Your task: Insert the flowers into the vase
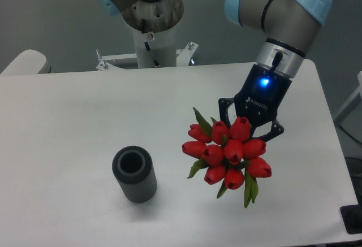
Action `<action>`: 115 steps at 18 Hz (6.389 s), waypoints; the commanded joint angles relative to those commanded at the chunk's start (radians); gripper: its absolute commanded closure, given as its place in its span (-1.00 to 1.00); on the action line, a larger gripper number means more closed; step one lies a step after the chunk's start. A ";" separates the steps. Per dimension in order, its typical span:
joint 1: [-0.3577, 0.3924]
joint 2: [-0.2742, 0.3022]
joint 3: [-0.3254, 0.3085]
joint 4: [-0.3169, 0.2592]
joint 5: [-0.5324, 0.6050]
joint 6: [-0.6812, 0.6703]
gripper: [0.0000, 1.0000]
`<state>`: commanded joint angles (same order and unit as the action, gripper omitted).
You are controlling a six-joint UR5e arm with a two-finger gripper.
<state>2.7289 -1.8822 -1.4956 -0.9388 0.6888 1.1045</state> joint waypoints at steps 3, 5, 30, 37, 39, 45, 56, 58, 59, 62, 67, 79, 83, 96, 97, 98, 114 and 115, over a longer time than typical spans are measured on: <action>-0.006 0.003 0.005 0.005 -0.003 -0.017 0.58; -0.009 0.005 0.009 0.006 -0.005 -0.054 0.57; -0.169 0.029 -0.058 0.216 -0.311 -0.277 0.56; -0.170 0.057 -0.120 0.218 -0.466 -0.130 0.56; -0.172 0.057 -0.121 0.218 -0.486 -0.120 0.56; -0.184 0.057 -0.153 0.219 -0.488 -0.045 0.56; -0.184 0.057 -0.233 0.219 -0.488 0.071 0.56; -0.186 0.057 -0.256 0.219 -0.488 0.096 0.56; -0.186 0.057 -0.267 0.219 -0.488 0.112 0.56; -0.184 0.054 -0.293 0.219 -0.488 0.152 0.56; -0.184 0.023 -0.319 0.219 -0.486 0.195 0.56; -0.167 -0.052 -0.334 0.219 -0.486 0.233 0.54; -0.167 -0.075 -0.336 0.219 -0.486 0.238 0.51; -0.144 -0.112 -0.345 0.218 -0.486 0.239 -0.76; -0.144 -0.112 -0.345 0.218 -0.486 0.238 -1.00; -0.144 -0.113 -0.345 0.216 -0.486 0.235 -1.00; -0.051 -0.072 -0.368 0.221 -0.437 0.310 -1.00; -0.041 -0.068 -0.368 0.221 -0.417 0.320 -1.00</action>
<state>2.6874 -1.9497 -1.8638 -0.7179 0.2713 1.4250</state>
